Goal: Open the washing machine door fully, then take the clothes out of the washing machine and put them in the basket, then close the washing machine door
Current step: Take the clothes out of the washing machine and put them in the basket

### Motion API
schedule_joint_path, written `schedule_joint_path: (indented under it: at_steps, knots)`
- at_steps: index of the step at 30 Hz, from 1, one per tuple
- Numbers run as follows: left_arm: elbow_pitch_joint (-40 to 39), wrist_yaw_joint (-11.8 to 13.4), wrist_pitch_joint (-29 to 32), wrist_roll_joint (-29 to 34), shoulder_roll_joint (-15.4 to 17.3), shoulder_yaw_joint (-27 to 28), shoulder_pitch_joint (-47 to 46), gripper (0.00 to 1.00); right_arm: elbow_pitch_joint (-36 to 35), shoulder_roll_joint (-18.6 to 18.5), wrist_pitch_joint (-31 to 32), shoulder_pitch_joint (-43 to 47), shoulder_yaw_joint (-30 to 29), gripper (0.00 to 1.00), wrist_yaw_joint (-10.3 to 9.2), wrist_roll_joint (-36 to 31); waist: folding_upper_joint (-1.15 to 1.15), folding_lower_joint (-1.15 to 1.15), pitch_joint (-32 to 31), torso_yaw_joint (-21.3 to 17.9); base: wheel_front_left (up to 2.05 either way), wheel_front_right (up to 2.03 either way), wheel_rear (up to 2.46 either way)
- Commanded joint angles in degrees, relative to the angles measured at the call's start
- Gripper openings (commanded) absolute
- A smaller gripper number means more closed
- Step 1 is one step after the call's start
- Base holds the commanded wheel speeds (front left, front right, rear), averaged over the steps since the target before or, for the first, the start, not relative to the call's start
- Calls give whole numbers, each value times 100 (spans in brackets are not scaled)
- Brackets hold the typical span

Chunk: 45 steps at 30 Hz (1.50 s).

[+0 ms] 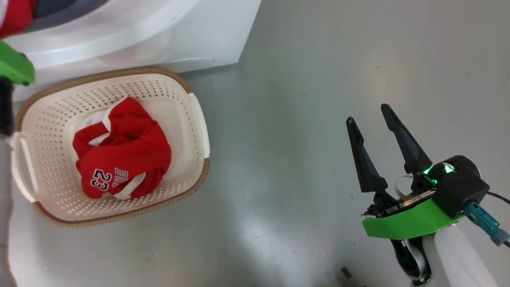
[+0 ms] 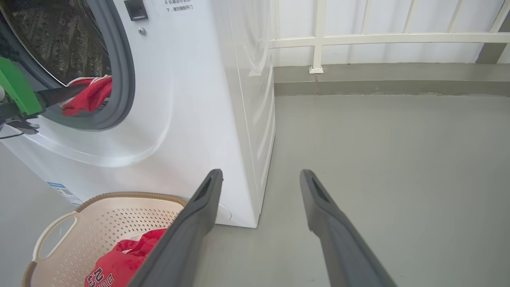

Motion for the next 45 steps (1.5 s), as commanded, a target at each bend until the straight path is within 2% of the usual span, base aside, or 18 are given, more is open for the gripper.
schedule_joint_path:
  at_steps: [1,7,12,22,39,45]
  knots:
    - [-214,-29,-62,-12,241,118,185,0,-107,-36,-36,40,81,100,36,45,0,0,-47,46,0,0,0]
    - [-1306,21,-90,-24,168,352,930,0,-149,-36,-36,40,45,100,36,18,0,0,-172,165,0,0,0]
    - [-2259,96,-91,-1,-33,552,1711,0,-159,-36,-36,82,14,100,36,-7,0,0,-351,255,0,0,0]
    - [-3599,249,-92,116,-455,634,2976,0,-155,-36,-36,200,-56,100,36,-83,0,0,-792,432,0,0,0]
    - [-4627,456,-74,133,-869,359,4405,0,-87,-36,-36,497,-161,100,36,-132,0,0,-1632,646,0,0,0]
    - [-4958,511,-35,167,-920,243,4742,0,-68,-36,-36,624,-182,100,36,-159,0,0,-1889,723,0,0,0]
